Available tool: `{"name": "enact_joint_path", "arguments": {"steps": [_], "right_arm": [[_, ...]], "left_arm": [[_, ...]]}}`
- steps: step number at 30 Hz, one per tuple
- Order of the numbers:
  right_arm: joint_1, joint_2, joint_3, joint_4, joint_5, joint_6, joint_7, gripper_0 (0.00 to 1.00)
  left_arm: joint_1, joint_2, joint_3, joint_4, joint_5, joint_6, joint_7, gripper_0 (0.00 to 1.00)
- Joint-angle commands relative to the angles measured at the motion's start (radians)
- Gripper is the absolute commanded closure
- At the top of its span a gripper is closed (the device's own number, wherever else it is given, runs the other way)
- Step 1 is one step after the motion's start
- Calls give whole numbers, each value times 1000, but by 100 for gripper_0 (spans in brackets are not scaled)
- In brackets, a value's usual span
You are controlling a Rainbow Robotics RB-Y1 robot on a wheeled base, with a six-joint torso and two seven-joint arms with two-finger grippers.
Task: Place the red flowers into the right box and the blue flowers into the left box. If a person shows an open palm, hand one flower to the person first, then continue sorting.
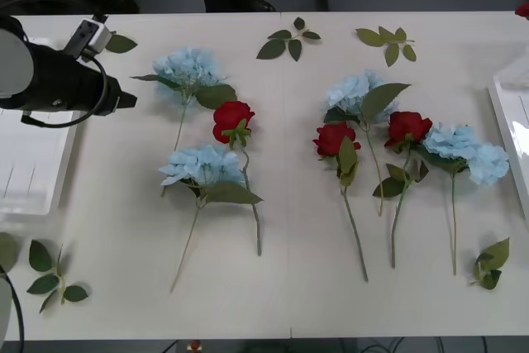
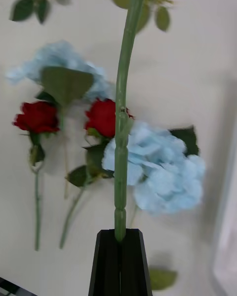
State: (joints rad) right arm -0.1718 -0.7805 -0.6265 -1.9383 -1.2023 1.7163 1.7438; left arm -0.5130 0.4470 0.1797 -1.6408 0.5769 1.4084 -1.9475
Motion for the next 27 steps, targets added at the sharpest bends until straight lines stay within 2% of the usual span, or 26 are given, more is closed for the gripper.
{"name": "enact_joint_path", "arguments": {"steps": [1, 6, 11, 24, 27], "right_arm": [[25, -82, 28, -16, 98, -6, -110, 100], [32, -103, 56, 32, 231, -9, -181, 100], [32, -115, 86, 151, 329, -70, -170, 100], [14, -137, 294, 443, 441, -445, -164, 100], [14, -137, 324, 504, 446, -526, -159, 100]], "left_arm": [[-67, -73, -2, 85, -85, -128, 36, 5], [-84, -140, -48, 203, -149, -305, 38, 4], [-79, -185, -112, 280, -160, -404, 42, 4], [-70, -246, -246, 398, -207, -534, 47, 5], [-68, -245, -261, 423, -216, -534, 45, 25]]}}
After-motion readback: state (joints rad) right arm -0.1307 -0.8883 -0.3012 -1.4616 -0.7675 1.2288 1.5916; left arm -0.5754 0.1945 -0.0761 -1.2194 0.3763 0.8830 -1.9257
